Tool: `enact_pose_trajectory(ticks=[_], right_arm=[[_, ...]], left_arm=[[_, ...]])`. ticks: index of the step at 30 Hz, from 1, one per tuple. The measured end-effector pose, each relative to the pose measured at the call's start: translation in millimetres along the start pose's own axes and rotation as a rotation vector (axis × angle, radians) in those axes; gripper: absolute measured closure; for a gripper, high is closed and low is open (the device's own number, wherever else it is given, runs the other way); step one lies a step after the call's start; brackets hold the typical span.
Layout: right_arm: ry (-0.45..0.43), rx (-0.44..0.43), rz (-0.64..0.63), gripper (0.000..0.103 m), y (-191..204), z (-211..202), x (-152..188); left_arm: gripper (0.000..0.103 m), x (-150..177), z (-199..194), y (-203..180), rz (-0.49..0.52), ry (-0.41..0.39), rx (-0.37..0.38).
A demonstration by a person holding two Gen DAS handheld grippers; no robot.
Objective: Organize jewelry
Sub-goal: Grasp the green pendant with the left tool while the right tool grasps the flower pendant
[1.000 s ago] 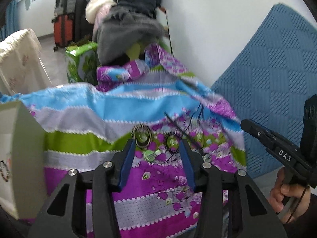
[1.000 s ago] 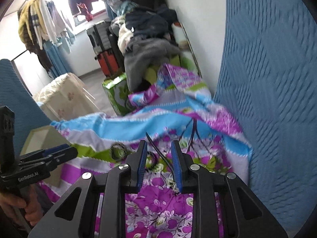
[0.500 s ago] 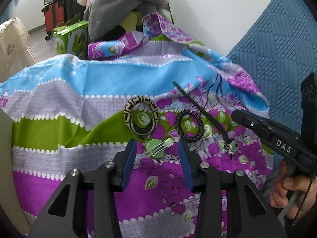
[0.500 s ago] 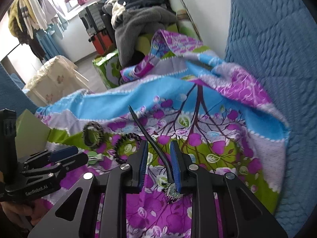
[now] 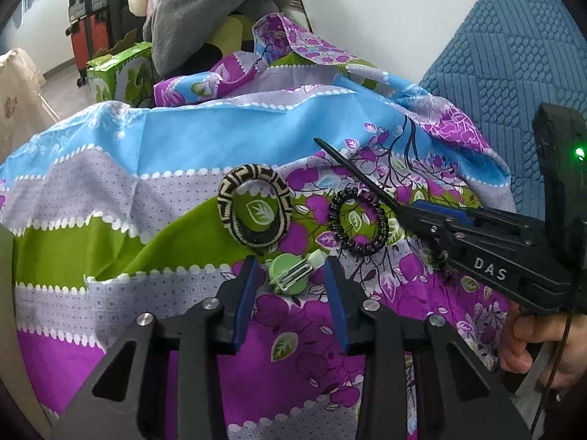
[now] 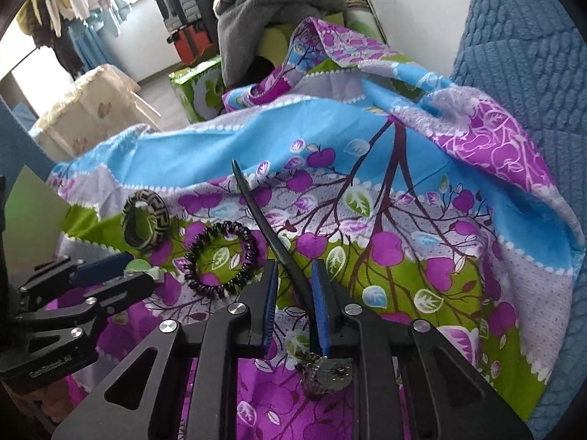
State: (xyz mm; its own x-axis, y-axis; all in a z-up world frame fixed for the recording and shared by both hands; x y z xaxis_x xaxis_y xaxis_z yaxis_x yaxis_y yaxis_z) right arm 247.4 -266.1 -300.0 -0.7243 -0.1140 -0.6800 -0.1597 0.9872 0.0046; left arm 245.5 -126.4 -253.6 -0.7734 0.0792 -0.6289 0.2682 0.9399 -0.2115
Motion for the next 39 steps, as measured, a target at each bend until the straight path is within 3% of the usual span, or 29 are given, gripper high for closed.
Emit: enact_pose_trajectory(ticks=[6, 9, 24, 39], right_arm=[[-0.005, 0.041, -0.062, 0.089, 7.2, 2.6, 2.1], [-0.002, 0.051, -0.076, 0.096, 9.4, 2.7, 2.6], [-0.007, 0.027, -0.005, 0.096, 14.7, -18.5, 5.4], [-0.087, 0.046, 0.039, 0.096, 38.3, -75.0, -4.8]], left_arm=[[0.079, 1.5, 2.5, -4.3, 0.049, -0.001, -0.027], [0.079, 1.2, 3.0, -3.8, 0.046, -0.003, -0.026], [0.079, -3.3, -11.4, 2.7, -0.032, -0.001, -0.006], [0.079, -23.4, -80.6, 7.2, -0.055, -0.082, -0.027]])
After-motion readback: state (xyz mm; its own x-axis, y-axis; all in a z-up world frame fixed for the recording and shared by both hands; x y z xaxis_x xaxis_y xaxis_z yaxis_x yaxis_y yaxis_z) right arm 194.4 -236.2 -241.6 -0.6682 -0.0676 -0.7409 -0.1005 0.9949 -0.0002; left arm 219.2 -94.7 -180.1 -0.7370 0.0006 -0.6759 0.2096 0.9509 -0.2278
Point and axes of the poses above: each gripper's, at about its wrist camera, not at the fingertips, and z roughly the way its jaws point, y to its left, x to its underside, the point moved 2 cm from there along z, roughly the way its jaws point, and after that the axes turned 8 degrees about -y, right-handed, at the moved point
